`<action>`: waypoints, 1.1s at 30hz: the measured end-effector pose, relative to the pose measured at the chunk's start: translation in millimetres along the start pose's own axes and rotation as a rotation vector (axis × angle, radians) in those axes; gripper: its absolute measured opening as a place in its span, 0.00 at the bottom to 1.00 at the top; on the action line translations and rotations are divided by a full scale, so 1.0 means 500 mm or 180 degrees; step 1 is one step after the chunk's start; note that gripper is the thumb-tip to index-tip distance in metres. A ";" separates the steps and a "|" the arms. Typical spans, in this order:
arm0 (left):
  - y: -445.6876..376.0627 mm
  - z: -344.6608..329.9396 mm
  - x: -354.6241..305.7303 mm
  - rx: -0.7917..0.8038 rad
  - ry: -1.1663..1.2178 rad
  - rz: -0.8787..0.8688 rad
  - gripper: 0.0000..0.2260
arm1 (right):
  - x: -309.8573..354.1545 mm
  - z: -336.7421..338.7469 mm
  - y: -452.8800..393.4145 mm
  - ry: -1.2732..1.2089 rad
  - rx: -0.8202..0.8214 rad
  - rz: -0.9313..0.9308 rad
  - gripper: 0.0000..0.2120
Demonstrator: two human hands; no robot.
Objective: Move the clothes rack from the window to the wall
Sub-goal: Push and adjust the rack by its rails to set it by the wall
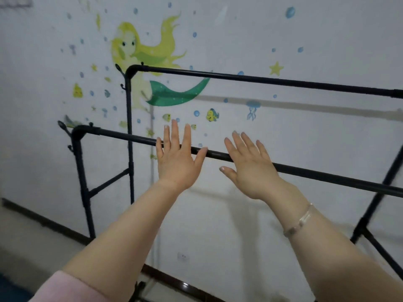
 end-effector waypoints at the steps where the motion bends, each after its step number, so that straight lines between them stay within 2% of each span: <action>1: -0.014 0.012 0.055 -0.0055 0.0000 0.0246 0.35 | 0.051 -0.007 -0.030 -0.0048 -0.0053 0.0094 0.34; 7: -0.075 0.048 0.269 -0.0344 0.0066 0.1597 0.39 | 0.236 -0.052 -0.162 -0.0200 -0.0077 0.0384 0.32; 10: -0.094 0.038 0.328 -0.0204 0.0317 0.2222 0.44 | 0.286 -0.072 -0.208 -0.0442 0.0062 0.0413 0.31; 12: -0.097 0.023 0.342 -0.0005 0.0508 0.2433 0.47 | 0.307 -0.085 -0.223 -0.0603 0.0237 0.0381 0.29; 14: -0.103 0.010 0.348 0.0065 0.0628 0.2509 0.48 | 0.317 -0.099 -0.230 -0.0479 0.0206 0.0369 0.25; 16: -0.111 0.001 0.344 0.0037 0.0751 0.2478 0.48 | 0.315 -0.098 -0.233 -0.0376 -0.0146 0.0345 0.15; 18: -0.118 -0.008 0.334 -0.0018 0.0825 0.2438 0.47 | 0.308 -0.097 -0.235 -0.0336 -0.0427 0.0275 0.10; 24: -0.132 -0.050 0.317 0.0027 0.1029 0.2409 0.42 | 0.287 -0.117 -0.242 -0.0329 -0.0570 0.0114 0.09; 33: -0.152 -0.101 0.309 0.0070 0.0738 0.2211 0.42 | 0.257 -0.155 -0.257 -0.0032 -0.0735 0.0000 0.10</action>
Point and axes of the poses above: each hand's wrist, its own y-axis away from the middle knuckle, its own z-axis out of the back of the hand, x = y × z, the point moved 4 cm from there along -y, towards the middle knuckle, and after that the axes turned 14 degrees about -x, right-handed, at the moved point
